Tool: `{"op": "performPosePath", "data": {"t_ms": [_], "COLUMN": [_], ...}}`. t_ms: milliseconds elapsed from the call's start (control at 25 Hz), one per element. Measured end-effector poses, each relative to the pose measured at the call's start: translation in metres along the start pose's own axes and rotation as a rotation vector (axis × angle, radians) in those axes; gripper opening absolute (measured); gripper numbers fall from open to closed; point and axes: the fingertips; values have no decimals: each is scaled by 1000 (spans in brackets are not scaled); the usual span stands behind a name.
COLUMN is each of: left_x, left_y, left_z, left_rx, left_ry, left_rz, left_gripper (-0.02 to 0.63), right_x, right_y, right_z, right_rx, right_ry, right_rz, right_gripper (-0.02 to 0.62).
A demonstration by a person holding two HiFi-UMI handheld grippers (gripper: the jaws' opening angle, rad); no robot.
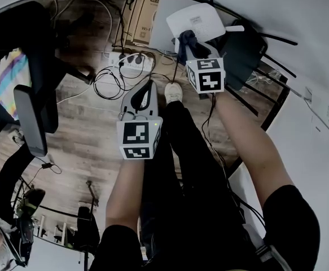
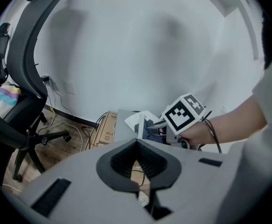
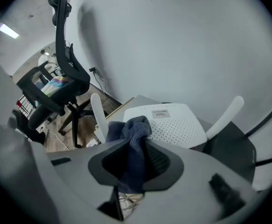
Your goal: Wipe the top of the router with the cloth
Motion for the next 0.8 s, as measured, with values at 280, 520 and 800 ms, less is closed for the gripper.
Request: {"op": "performPosePath", "data": {"t_ms": [280, 520, 800], "left_x": [-2, -4, -4], "left_y": [0, 2, 6], "left_z": [-3, -4, -2], "left_rx": [13, 17, 20], "left_ry": [8, 8, 15], "left_rz": [-8, -9, -9], "left_gripper": [3, 3, 3], "right_x": [-53, -98, -145], "right_y": [1, -7, 0], "right_z": [-2, 5, 19], "right_rx": [78, 126, 92], "right_ry": [100, 232, 323], "right_rz": [-42, -157, -332], "right_gripper": [91, 91, 85]}}
Point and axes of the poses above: the fingertips, and each gripper's own axes: z backward along the fingers, x to its left, y out of its underside, and after that the axes turned 2 degrees about x, right-handed
